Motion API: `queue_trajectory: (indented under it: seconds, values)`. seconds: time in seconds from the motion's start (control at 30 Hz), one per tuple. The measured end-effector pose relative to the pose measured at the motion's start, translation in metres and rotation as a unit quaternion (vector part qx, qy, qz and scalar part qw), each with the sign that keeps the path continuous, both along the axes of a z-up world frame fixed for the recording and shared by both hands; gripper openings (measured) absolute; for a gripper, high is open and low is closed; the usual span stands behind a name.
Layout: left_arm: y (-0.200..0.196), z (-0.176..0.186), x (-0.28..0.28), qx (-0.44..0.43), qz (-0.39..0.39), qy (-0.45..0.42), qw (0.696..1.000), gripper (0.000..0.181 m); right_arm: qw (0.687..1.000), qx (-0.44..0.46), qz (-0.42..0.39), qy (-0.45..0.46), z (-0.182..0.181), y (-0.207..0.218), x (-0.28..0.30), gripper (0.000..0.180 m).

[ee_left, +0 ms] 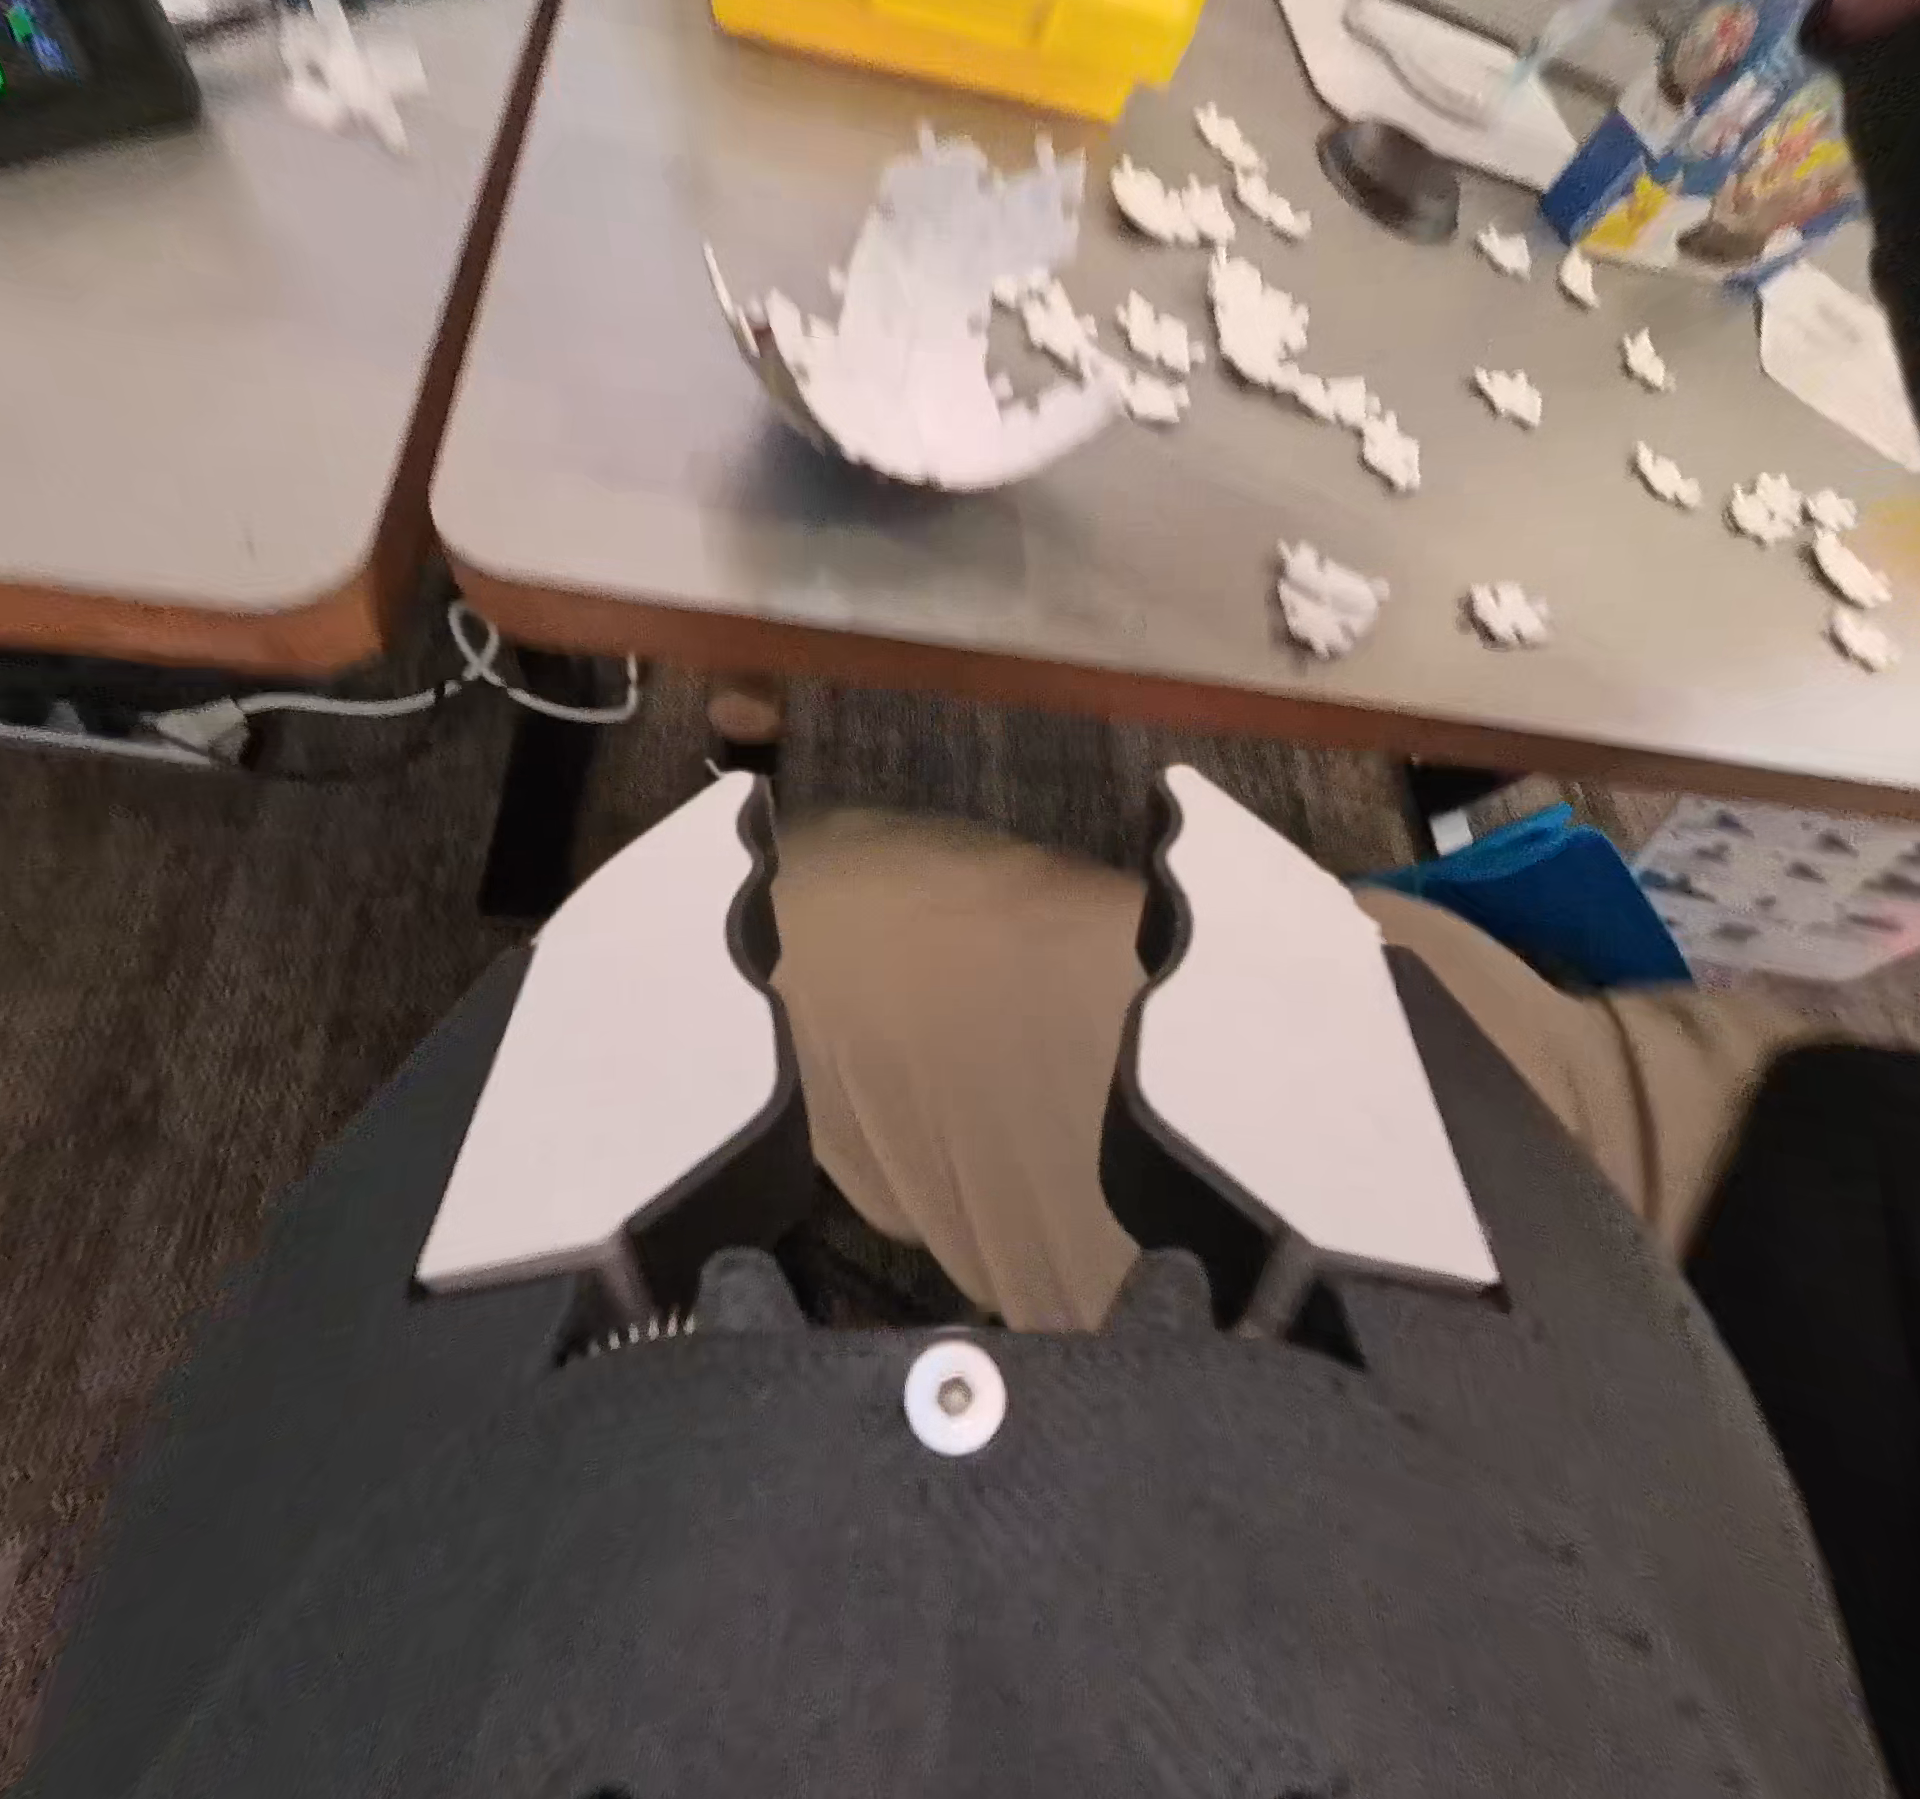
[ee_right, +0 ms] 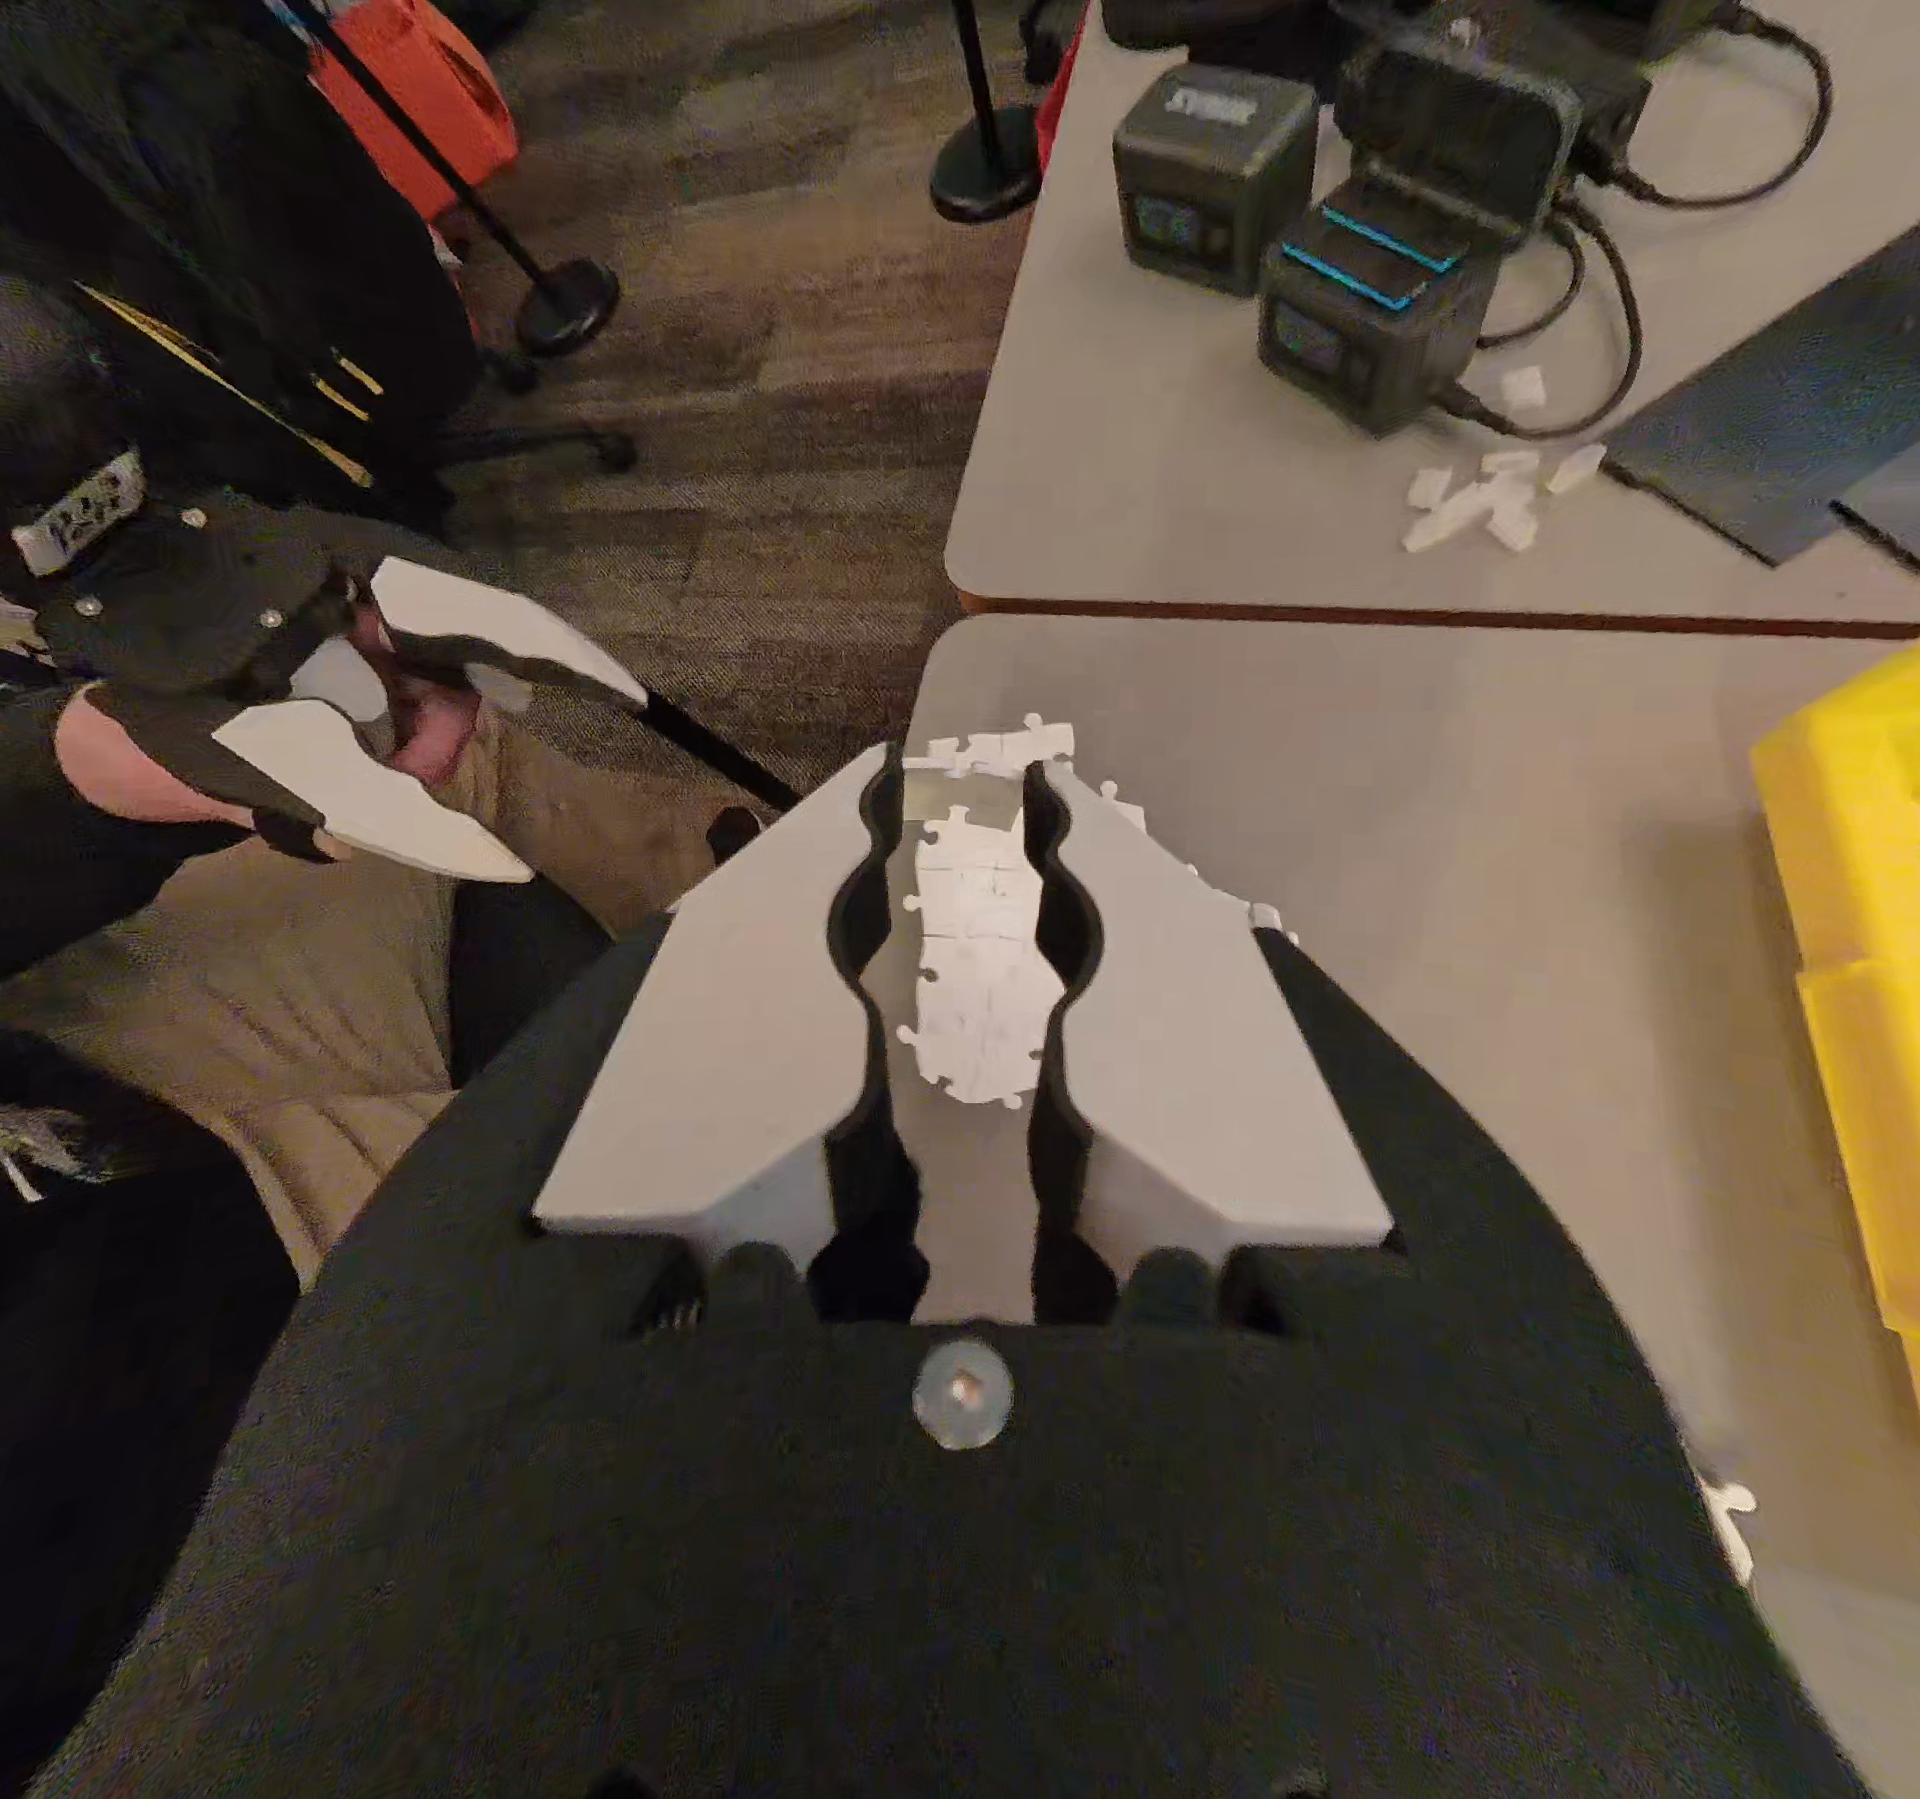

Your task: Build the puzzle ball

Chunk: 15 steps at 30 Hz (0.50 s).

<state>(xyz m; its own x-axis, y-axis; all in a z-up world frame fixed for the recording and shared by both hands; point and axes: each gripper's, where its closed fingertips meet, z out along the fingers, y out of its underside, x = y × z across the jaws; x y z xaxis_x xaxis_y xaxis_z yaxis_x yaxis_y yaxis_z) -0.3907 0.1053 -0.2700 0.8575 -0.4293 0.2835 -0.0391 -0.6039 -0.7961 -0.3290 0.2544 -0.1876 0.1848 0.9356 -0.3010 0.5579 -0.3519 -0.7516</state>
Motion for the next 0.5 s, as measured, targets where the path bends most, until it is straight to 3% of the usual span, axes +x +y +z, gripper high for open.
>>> queue_trajectory:
  seconds: [0.2, 0.5]
  values:
    - [0.09, -0.017, 0.016, 0.01, 0.004, 0.007, 1.0, 0.078, 0.998, -0.019, -0.004, -0.067, -0.052, 0.024, -0.002, 0.022]
    - [0.152, -0.02, 0.024, 0.006, -0.013, -0.039, 0.999, 0.073, 0.995, -0.02, 0.019, -0.101, -0.071, 0.061, -0.018, 0.021]
